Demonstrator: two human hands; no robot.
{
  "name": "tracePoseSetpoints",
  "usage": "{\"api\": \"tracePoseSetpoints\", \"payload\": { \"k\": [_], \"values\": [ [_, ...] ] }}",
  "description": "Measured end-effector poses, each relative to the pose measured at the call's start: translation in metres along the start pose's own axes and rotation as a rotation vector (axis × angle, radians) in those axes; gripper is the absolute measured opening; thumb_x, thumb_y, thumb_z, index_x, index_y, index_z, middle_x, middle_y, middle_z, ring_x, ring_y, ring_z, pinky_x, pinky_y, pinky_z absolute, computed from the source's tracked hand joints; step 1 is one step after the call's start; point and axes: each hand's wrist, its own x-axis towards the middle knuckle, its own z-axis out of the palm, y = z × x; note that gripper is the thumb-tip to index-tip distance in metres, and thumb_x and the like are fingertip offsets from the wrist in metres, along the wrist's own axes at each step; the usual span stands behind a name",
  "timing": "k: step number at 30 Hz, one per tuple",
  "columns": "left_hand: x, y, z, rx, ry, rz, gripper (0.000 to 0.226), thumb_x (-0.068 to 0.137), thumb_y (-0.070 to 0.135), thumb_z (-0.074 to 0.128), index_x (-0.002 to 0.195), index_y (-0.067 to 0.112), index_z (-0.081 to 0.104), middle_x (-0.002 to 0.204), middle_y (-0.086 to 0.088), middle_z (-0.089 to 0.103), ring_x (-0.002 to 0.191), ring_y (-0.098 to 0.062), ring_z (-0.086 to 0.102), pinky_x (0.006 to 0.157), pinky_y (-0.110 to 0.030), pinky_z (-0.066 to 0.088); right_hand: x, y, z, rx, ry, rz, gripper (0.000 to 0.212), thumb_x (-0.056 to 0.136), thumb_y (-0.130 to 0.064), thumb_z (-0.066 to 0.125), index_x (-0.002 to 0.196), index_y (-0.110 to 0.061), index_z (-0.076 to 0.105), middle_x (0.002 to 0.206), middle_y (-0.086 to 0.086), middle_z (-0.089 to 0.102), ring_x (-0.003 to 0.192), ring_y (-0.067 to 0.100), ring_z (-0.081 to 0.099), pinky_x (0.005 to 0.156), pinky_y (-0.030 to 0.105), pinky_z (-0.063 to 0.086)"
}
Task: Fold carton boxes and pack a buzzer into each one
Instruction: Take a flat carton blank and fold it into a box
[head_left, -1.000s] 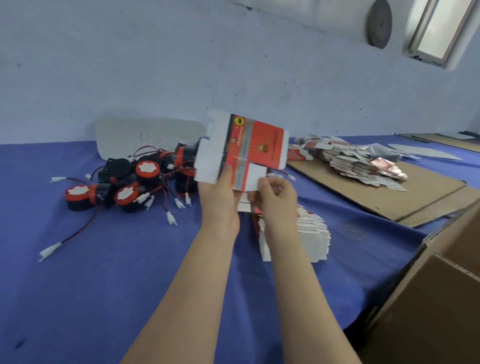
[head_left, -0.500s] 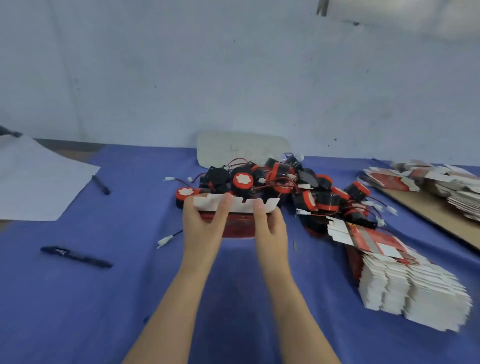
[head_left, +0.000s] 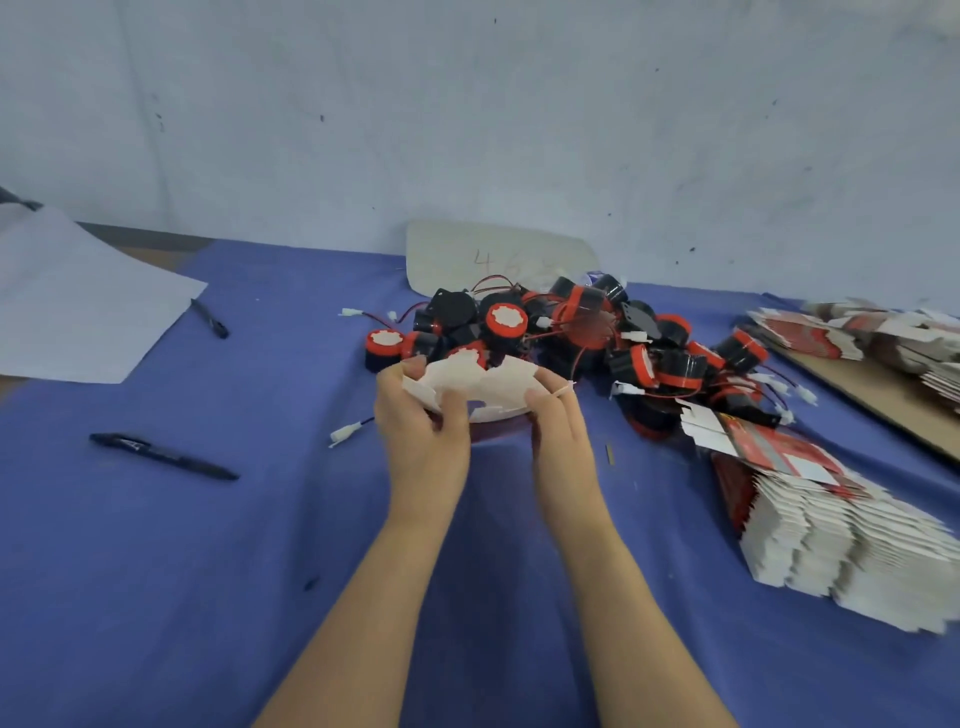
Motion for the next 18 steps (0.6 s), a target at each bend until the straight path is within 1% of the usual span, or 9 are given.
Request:
{"api": "tracePoseSetpoints", "payload": {
  "k": [2, 3, 7, 10, 12, 14, 16, 17, 18],
  "values": [
    [-0.003, 0.005, 0.0, -0.139, -0.178, -0.046, 0.036, 0.088, 0.007, 0.045, 0.121, 0.021, 0.042, 0.125, 0.006, 0.051, 0.112, -0.006, 0.051, 0.09, -0.027, 0.045, -0.001, 0.001, 0.001, -0.079, -0.086, -0.046, 0.031, 0.092, -0.03, 0.046, 0.122, -0.036, 0.052, 0.115, -0.031, 0.058, 0.113, -0.01, 0.051, 0.088, 0.008, 0.042],
    [-0.005, 0.008, 0.001, -0.207, -0.258, -0.066, 0.039, 0.085, 0.015, 0.045, 0.122, 0.025, 0.044, 0.122, 0.012, 0.053, 0.111, -0.002, 0.052, 0.091, -0.027, 0.046, -0.002, 0.001, 0.003, -0.124, -0.104, -0.072, 0.034, 0.095, -0.032, 0.046, 0.129, -0.038, 0.048, 0.109, -0.037, 0.057, 0.107, -0.016, 0.051, 0.083, 0.004, 0.041],
    [-0.006, 0.014, 0.003, -0.377, -0.284, -0.158, 0.04, 0.083, 0.051, 0.045, 0.116, 0.03, 0.055, 0.113, 0.012, 0.062, 0.1, 0.001, 0.061, 0.073, -0.017, 0.05, 0.0, 0.005, 0.002, -0.162, 0.006, -0.098, 0.051, 0.095, -0.03, 0.054, 0.143, -0.026, 0.039, 0.113, -0.016, 0.062, 0.095, -0.008, 0.059, 0.08, 0.01, 0.047],
    [-0.008, 0.014, 0.003, -0.205, -0.279, -0.057, 0.044, 0.085, 0.055, 0.042, 0.118, 0.029, 0.052, 0.112, 0.024, 0.059, 0.102, 0.006, 0.056, 0.078, -0.01, 0.046, 0.004, 0.007, -0.006, -0.173, 0.048, -0.02, 0.058, 0.092, -0.028, 0.061, 0.144, -0.029, 0.036, 0.113, -0.017, 0.063, 0.098, -0.004, 0.062, 0.087, 0.02, 0.051],
    [-0.011, 0.008, 0.004, -0.018, -0.275, 0.022, 0.044, 0.087, 0.045, 0.056, 0.124, 0.023, 0.049, 0.122, 0.014, 0.056, 0.112, -0.002, 0.053, 0.091, -0.018, 0.046, 0.004, 0.009, -0.008, -0.186, 0.036, 0.01, 0.054, 0.092, -0.02, 0.06, 0.141, -0.03, 0.04, 0.119, -0.013, 0.062, 0.107, 0.004, 0.061, 0.091, 0.029, 0.052],
    [-0.012, 0.003, 0.006, 0.11, -0.266, 0.078, 0.031, 0.093, 0.016, 0.054, 0.123, 0.022, 0.048, 0.126, 0.007, 0.053, 0.115, -0.008, 0.051, 0.096, -0.021, 0.044, 0.005, 0.013, -0.007, -0.185, 0.029, 0.009, 0.047, 0.093, -0.011, 0.053, 0.135, -0.031, 0.047, 0.113, -0.011, 0.065, 0.102, 0.009, 0.063, 0.084, 0.026, 0.054],
    [-0.012, 0.001, 0.006, 0.146, -0.251, 0.083, 0.045, 0.09, -0.006, 0.041, 0.117, 0.029, 0.043, 0.124, 0.006, 0.051, 0.111, -0.007, 0.048, 0.093, -0.009, 0.039, 0.005, 0.015, -0.006, -0.248, 0.045, -0.019, 0.046, 0.095, -0.006, 0.043, 0.132, -0.032, 0.05, 0.098, -0.016, 0.065, 0.082, 0.008, 0.06, 0.068, 0.018, 0.051],
    [-0.011, 0.0, 0.005, 0.153, -0.243, 0.06, 0.051, 0.088, -0.011, 0.036, 0.116, 0.031, 0.041, 0.123, 0.006, 0.05, 0.11, -0.005, 0.046, 0.089, -0.004, 0.037, 0.005, 0.014, -0.004, -0.272, 0.044, -0.034, 0.049, 0.095, -0.002, 0.038, 0.132, -0.032, 0.049, 0.094, -0.015, 0.062, 0.077, 0.013, 0.057, 0.064, 0.021, 0.048],
    [-0.009, -0.001, 0.005, 0.157, -0.236, 0.024, 0.053, 0.087, -0.012, 0.033, 0.117, 0.031, 0.041, 0.123, 0.006, 0.05, 0.109, -0.005, 0.046, 0.087, -0.003, 0.036, 0.004, 0.014, -0.002, -0.279, 0.029, -0.053, 0.056, 0.093, 0.004, 0.035, 0.134, -0.033, 0.045, 0.097, -0.014, 0.06, 0.084, 0.016, 0.055, 0.07, 0.023, 0.048]
  ]
}}
